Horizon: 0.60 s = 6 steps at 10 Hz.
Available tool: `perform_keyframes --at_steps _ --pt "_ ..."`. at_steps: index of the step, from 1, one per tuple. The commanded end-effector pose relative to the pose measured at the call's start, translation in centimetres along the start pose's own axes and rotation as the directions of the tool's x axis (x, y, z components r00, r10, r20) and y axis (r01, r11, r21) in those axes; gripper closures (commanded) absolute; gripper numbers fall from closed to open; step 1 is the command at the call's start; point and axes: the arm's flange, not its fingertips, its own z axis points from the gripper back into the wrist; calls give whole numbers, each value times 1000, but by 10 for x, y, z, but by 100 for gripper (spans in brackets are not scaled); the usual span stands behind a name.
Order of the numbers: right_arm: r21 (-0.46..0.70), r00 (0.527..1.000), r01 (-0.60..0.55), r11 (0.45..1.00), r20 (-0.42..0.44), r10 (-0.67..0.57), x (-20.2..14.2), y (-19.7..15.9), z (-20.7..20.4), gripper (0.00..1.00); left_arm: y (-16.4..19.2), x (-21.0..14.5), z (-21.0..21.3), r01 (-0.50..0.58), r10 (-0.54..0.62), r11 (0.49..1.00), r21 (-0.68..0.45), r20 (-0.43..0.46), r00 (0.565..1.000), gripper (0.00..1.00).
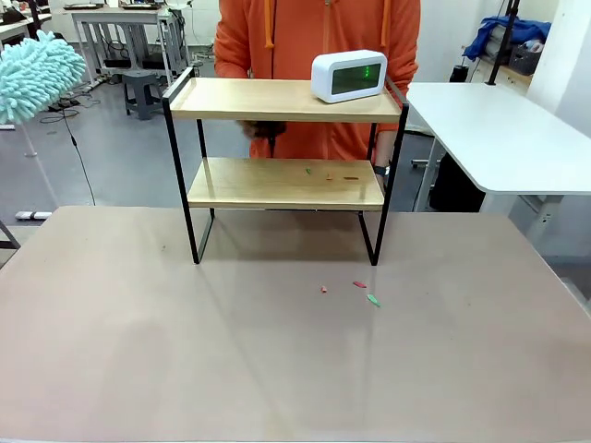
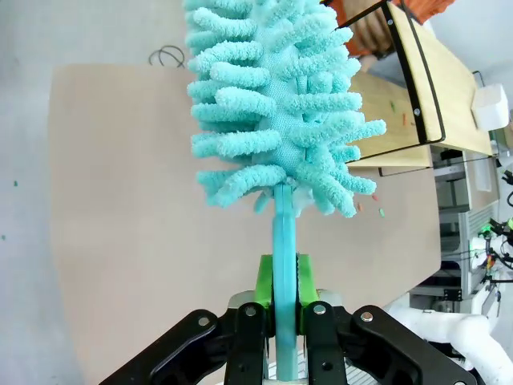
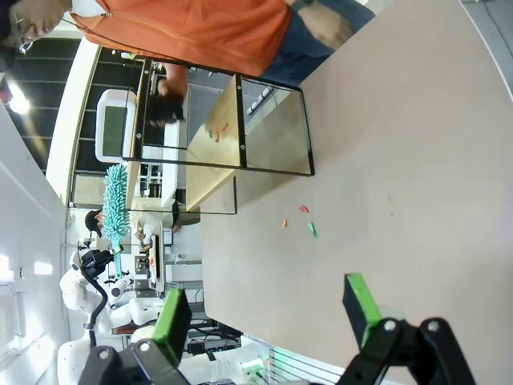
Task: Clean the shelf.
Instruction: Clean the remaining tier of the Shelf with the Duster once objects are removed.
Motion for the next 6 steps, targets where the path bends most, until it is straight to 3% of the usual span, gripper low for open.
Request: perform_keyframes --at_steps 1,4,6 --pt "27 999 -26 999 20 26 2 0 -2 0 -2 1 2 -11 11 1000 6 -1 1000 87" --pt "27 999 -26 999 20 26 2 0 -2 0 0 0 0 0 0 1000 0 0 1000 87" --pt "27 999 -26 999 20 26 2 0 -2 0 -19 -29 32 59 -63 997 -52 -70 996 87"
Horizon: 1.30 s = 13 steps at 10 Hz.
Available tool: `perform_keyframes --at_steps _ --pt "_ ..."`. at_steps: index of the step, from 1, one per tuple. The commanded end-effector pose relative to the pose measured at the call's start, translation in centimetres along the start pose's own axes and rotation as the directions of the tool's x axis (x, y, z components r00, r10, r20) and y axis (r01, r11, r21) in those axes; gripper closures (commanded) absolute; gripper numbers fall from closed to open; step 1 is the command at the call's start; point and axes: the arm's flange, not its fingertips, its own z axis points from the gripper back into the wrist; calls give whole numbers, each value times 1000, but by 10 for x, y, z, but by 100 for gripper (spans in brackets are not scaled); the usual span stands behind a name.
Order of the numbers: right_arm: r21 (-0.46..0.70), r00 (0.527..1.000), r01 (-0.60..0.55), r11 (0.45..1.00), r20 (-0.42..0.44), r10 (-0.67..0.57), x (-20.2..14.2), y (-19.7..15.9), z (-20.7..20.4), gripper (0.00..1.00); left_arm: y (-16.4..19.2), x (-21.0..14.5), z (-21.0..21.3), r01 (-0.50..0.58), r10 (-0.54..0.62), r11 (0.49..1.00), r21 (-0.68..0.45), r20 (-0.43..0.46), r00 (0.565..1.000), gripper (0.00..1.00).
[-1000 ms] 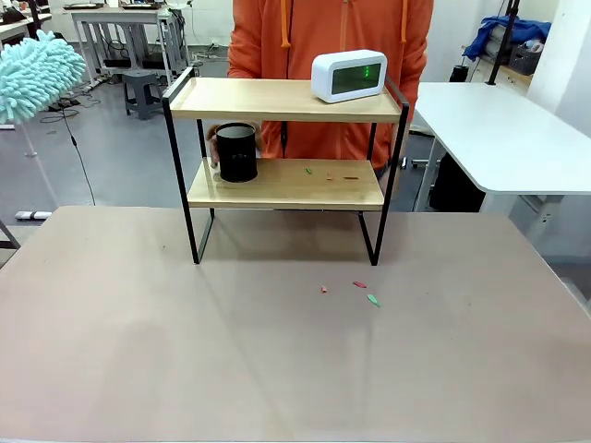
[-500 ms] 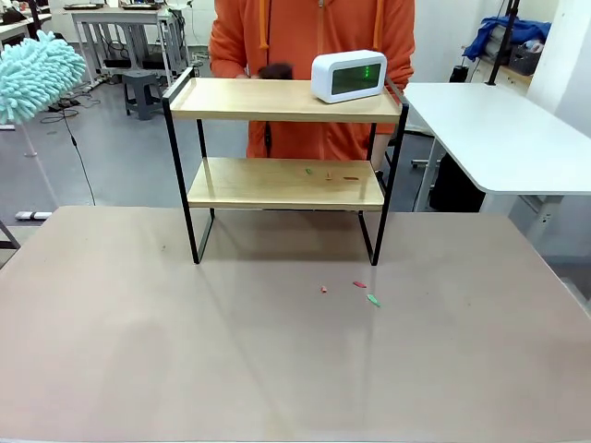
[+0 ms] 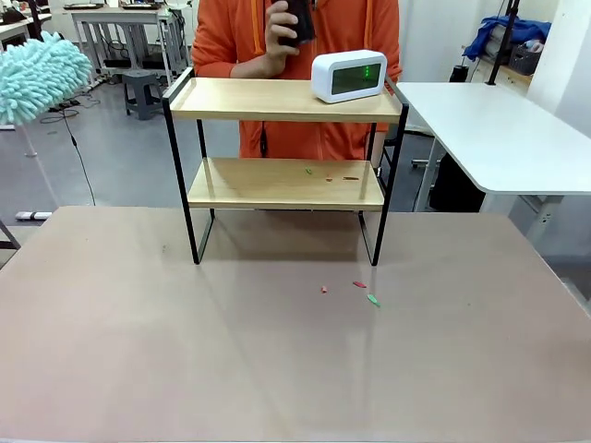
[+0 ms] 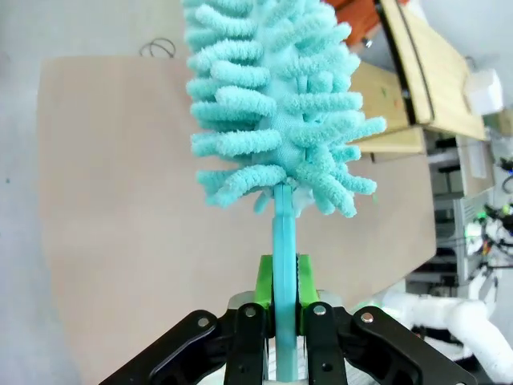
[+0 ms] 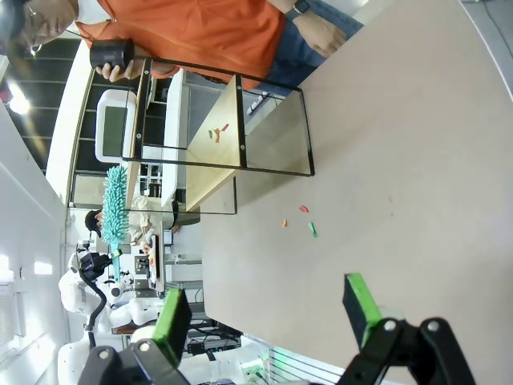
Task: Clean the shelf.
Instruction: Clean the remaining tier of the Shelf with the Duster once objects are removed.
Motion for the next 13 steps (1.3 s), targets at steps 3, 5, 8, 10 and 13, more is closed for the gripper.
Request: perform_keyframes --at_steps 3,5,8,10,13 --pt "28 999 -26 999 20 25 2 0 -2 0 -39 -117 72 252 -272 956 -152 -132 953 87" --pt "28 999 -26 999 20 25 2 0 -2 0 -66 -157 66 429 -511 841 -330 -225 830 87" --pt "28 999 -26 999 20 25 2 0 -2 0 -102 -166 34 501 -680 712 -491 -307 666 87" --pt "28 999 -26 999 20 25 2 0 -2 0 -125 -160 -13 483 -616 781 -396 -364 698 87" --pt "28 999 -26 999 20 25 2 0 -2 0 -152 -156 -95 442 -516 856 -268 -393 761 87"
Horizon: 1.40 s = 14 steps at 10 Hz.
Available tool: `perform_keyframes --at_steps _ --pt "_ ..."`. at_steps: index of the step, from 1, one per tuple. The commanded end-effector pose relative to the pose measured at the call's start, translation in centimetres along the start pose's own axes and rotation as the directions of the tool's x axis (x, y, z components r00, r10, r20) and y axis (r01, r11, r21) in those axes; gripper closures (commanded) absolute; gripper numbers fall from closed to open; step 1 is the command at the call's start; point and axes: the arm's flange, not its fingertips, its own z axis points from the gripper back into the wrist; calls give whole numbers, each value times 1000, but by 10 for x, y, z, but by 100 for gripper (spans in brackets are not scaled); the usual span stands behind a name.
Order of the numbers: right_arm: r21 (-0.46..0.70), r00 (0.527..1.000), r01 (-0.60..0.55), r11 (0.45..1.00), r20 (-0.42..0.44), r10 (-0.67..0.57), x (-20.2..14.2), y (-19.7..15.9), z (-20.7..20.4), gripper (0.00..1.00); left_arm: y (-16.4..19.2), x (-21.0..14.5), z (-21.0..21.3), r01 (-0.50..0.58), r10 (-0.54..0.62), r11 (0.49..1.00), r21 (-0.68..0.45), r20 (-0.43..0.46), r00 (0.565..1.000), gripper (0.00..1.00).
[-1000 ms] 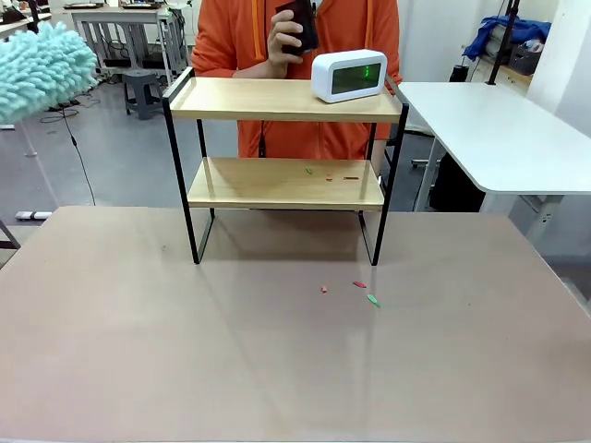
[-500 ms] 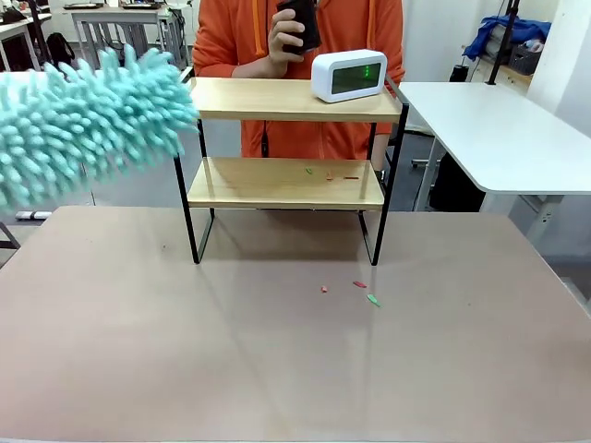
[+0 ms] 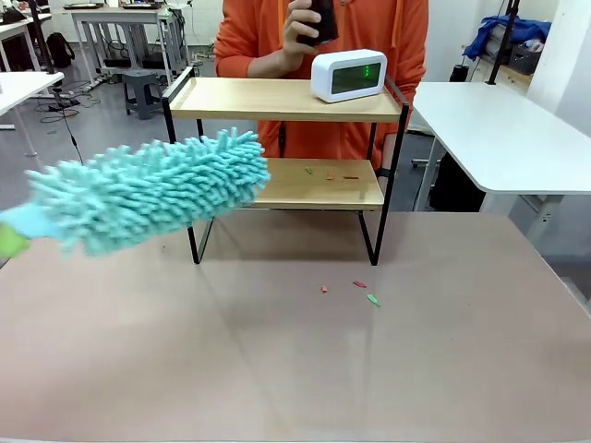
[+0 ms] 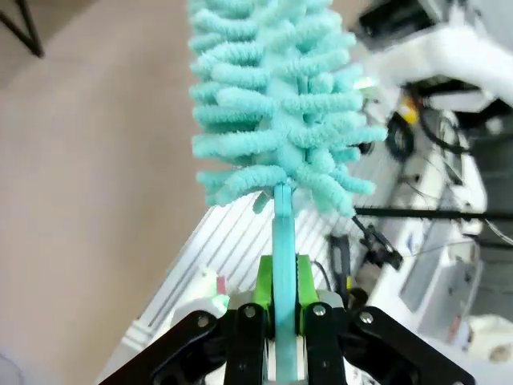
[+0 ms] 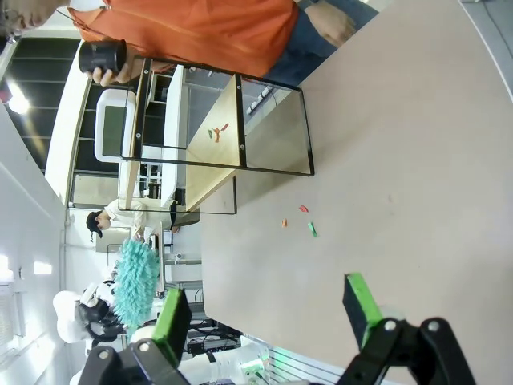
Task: Clean the shelf.
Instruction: Clean the remaining tier of the Shelf with the Duster once objects are removed.
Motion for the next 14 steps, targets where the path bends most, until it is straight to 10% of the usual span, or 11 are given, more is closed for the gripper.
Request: perform_keyframes --at_steps 1,3,4,8,14 --pt "28 999 -26 999 20 25 2 0 -2 0 -3 29 -36 -83 72 992 91 116 991 87" --pt "28 999 -26 999 20 25 2 0 -2 0 13 60 -66 -229 203 965 129 189 961 87" --pt "28 999 -26 999 20 25 2 0 -2 0 4 31 -38 -93 84 992 91 100 991 87" --pt "28 999 -26 999 20 25 2 0 -2 0 4 31 -38 -93 84 992 91 100 991 87" --pt "28 999 -26 999 20 25 2 0 -2 0 24 97 -74 -253 215 950 182 205 955 87"
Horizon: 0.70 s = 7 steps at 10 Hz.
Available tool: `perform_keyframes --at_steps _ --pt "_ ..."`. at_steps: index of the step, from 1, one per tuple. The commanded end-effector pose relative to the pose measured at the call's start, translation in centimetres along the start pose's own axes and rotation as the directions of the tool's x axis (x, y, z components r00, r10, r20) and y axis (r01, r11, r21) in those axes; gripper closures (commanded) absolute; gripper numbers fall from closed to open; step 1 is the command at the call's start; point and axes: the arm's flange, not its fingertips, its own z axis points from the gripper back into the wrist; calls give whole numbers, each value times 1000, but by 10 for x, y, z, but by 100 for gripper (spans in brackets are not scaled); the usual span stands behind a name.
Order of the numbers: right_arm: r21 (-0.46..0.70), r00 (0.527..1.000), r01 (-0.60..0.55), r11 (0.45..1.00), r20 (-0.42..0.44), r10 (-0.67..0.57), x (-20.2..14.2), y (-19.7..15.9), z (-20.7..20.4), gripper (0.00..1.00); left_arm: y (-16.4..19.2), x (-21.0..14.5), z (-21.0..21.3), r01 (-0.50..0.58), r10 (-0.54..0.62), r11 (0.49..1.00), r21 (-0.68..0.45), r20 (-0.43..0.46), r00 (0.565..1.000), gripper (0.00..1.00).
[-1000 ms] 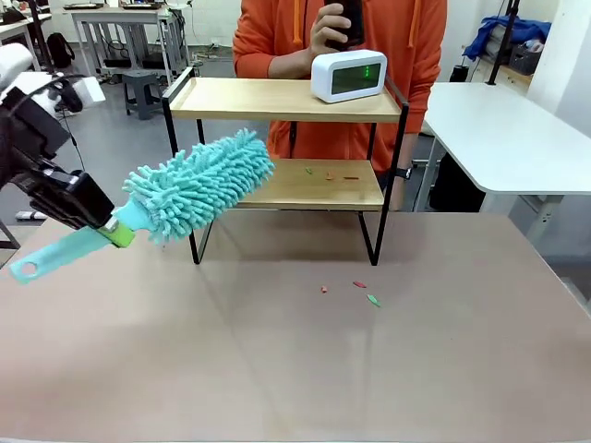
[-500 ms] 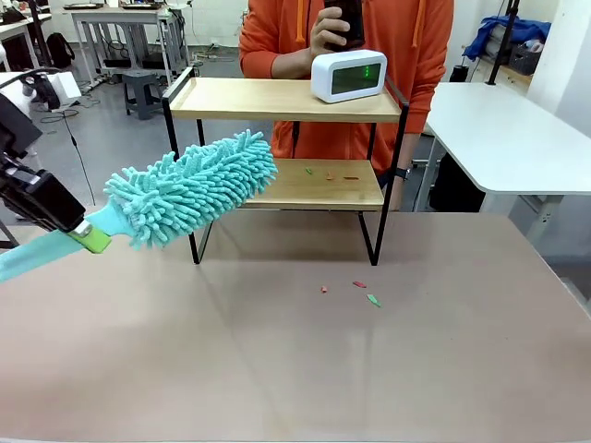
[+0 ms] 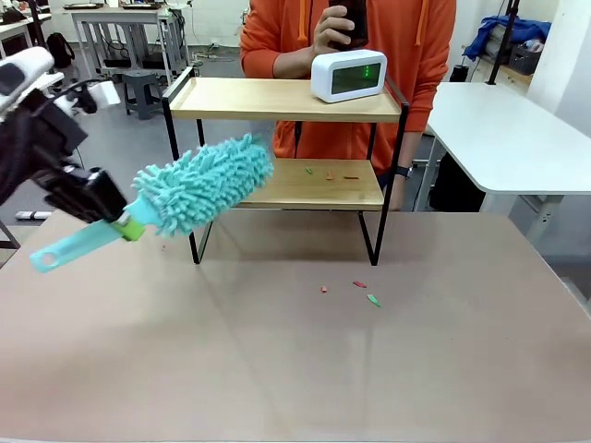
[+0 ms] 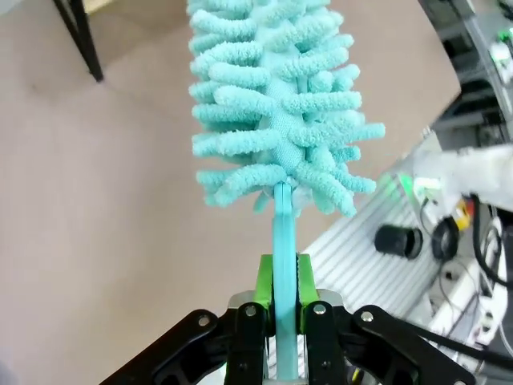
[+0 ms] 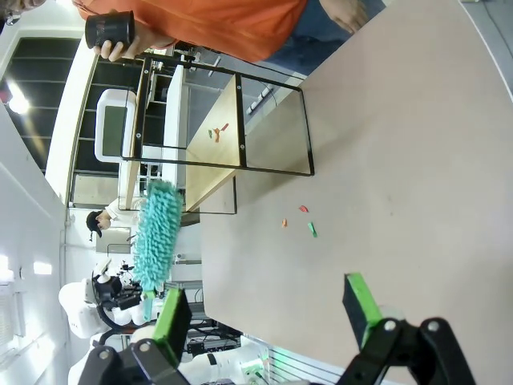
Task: Clean the shelf.
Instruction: Clean the remaining tier of the Shelf with the Duster once objects are removed.
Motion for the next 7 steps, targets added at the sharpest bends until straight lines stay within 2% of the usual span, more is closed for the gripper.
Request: perform_keyframes --at_steps 1,2,4,7 --pt "29 999 -25 999 20 25 2 0 -2 0 -11 36 -18 -66 63 997 51 61 996 87" --pt "29 999 -25 999 20 25 2 0 -2 0 -13 52 -31 -90 85 993 75 67 994 87" --pt "29 999 -25 999 20 25 2 0 -2 0 -12 87 -57 -105 105 987 118 1 994 87" --pt "29 999 -25 999 20 25 2 0 -2 0 -7 125 -81 -115 119 987 109 -31 992 87"
